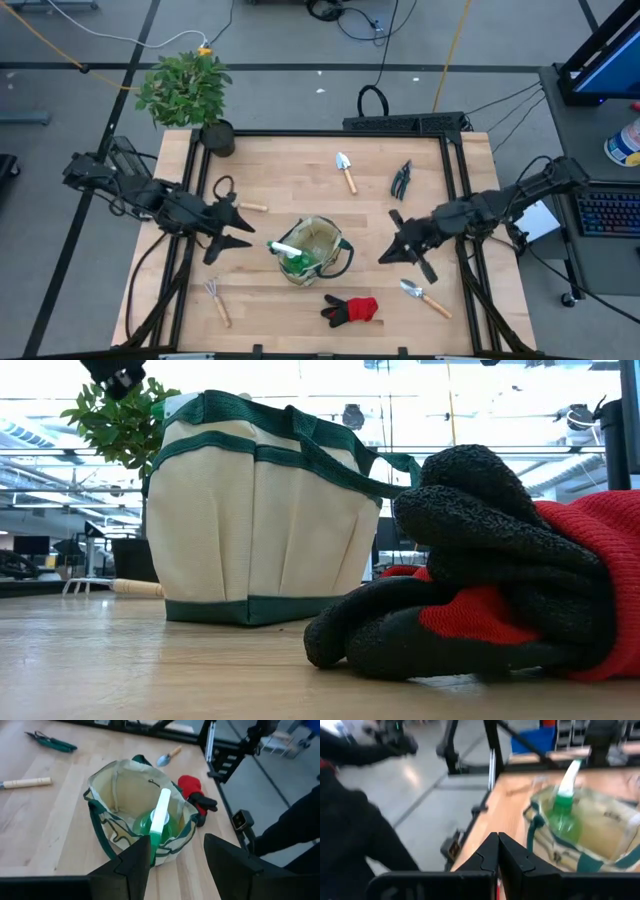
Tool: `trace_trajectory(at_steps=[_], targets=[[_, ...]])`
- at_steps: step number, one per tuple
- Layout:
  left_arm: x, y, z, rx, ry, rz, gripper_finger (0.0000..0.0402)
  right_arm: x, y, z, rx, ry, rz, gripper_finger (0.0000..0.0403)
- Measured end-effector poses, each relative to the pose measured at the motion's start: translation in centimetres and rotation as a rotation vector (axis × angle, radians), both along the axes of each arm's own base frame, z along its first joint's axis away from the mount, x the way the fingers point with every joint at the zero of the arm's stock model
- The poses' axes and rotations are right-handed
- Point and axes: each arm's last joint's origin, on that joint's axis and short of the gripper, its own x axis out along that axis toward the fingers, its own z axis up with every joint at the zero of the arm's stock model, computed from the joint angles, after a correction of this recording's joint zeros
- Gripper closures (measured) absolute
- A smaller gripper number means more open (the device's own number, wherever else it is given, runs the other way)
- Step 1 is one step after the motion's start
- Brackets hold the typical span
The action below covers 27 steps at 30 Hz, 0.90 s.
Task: Pick & Place Garden tools in Gardening bag
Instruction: Put the gloves into the gardening bag
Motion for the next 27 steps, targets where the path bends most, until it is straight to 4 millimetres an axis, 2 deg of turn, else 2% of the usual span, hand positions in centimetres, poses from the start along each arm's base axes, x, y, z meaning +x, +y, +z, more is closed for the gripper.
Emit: trace_trajectory(at_steps=[7,13,21,27], targets=[[-2.4,0.9,-2.1,-0.025,-0.056,-0.009,0.0213,2.5,2.7,0.1,-0.082,0.217,0.051,0.0403],[-3.9,1.5,-3.5,-0.041,-0.085,-0.024,0.0213,4.4,5.0,-0.7,-0.147,0.359,0.090,0.0397],[-5.4,1.7,-4.7,-0.060,-0.124,-0.057,0.0213,6.5,7.5,-2.7,-0.217,0.493,0.129,0.0365],[-6.2,1.7,-5.1,-0.082,-0.133,-0.101,0.0213,7.8,8.9,-4.4,-0.250,0.581,0.168,0.0326]])
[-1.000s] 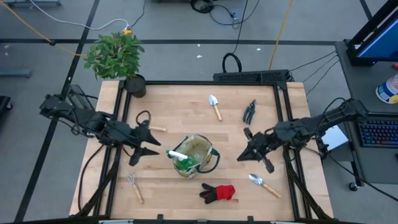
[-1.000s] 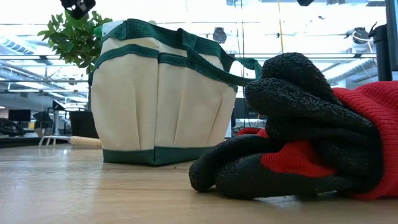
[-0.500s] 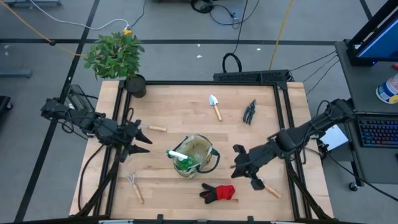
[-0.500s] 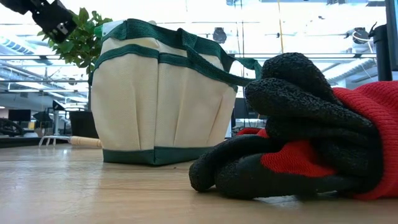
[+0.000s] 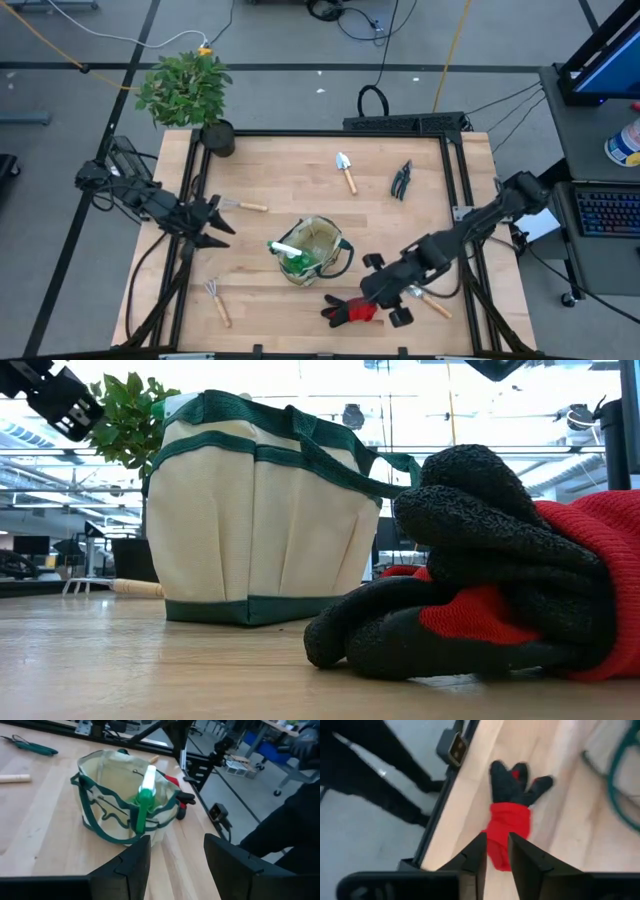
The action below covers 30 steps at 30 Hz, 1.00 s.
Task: Pick & Place Garden tools in Gardening bag
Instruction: Put the gloves into the gardening bag
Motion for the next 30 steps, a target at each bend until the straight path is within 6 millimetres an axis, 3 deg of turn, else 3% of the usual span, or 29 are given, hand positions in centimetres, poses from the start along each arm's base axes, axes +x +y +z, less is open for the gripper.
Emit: trace_trajectory(at_steps=[14,20,30], targets=[[-0.8,0.1,-0.3,0.004,0.026,-0.035,0.0213,1.9,1.4,-4.5,0.012,0.201,0.052,0.0232],[-0.8,0.0,-0.4,-0.009,0.036,-0.044,0.0213,2.3,1.0,-4.8,0.016,0.209,0.015,0.0214],[-0.8,0.0,-0.4,-0.013,0.041,-0.045,0.0213,2.7,0.5,-4.7,0.062,0.254,-0.137,0.0221]])
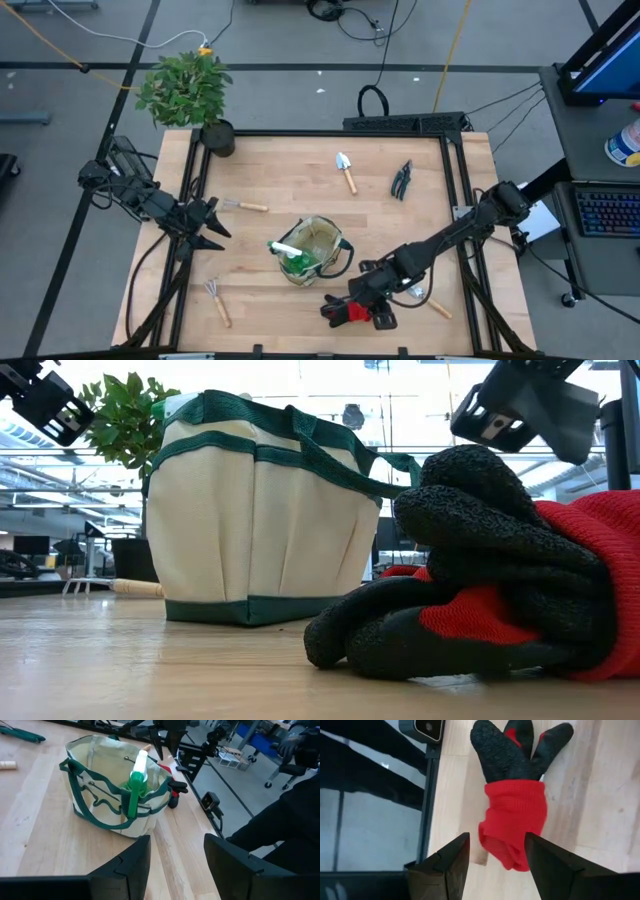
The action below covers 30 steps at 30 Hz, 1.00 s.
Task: Pick & Place Garden tools in Gardening bag
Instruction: Put the gloves into the gardening bag
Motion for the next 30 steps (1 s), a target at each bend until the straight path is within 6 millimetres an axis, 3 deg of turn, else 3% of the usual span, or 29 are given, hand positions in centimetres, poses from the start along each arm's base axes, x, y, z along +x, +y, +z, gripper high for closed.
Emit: trace_trajectory(at_steps=[16,30], targets=[[0.00,0.00,0.01,-0.007,0.002,0.002,0.0213,0.39,-0.45,0.07,0.046,0.045,-0.132,0.0208],[0.00,0.00,0.01,-0.007,0.002,0.003,0.0213,0.77,-0.52,0.20,0.042,-0.005,-0.130,0.0063]])
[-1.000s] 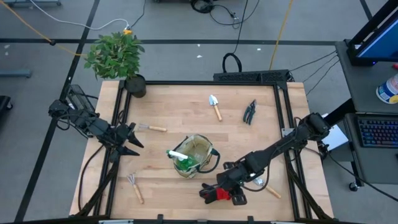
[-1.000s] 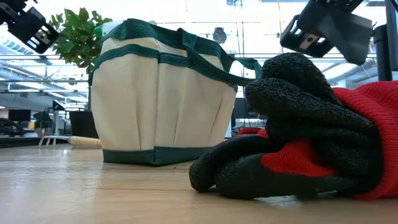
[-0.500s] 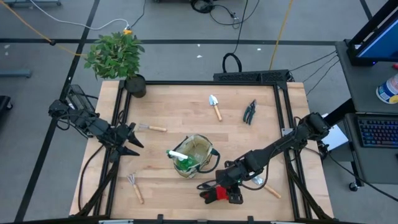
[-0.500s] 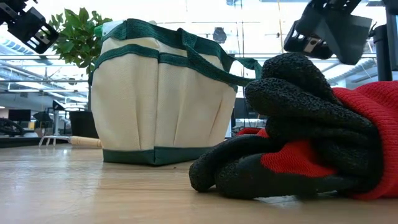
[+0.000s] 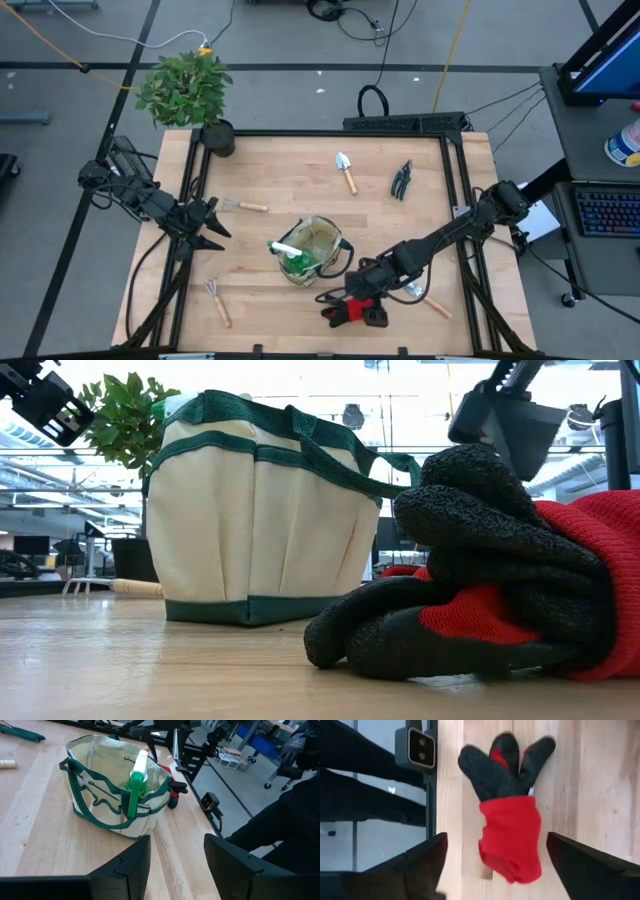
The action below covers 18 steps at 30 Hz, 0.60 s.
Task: Pick & Place Garden tools in Gardening bag
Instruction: Put the gloves into the gardening bag
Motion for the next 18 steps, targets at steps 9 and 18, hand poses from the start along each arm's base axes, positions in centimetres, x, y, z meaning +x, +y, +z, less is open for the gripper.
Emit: trace_trajectory(at_steps=[9,18], targets=[[0.0,0.0,0.0,0.000,0.000,0.001,0.0213,0.2,-0.2,-0.8,-0.017,-0.054,-0.001,0.0022],[0.0,0.0,0.0,-0.021,0.009,0.009,0.0213,-0.2,-0.7,-3.0,-0.007,-0.083,-0.001,0.0019]])
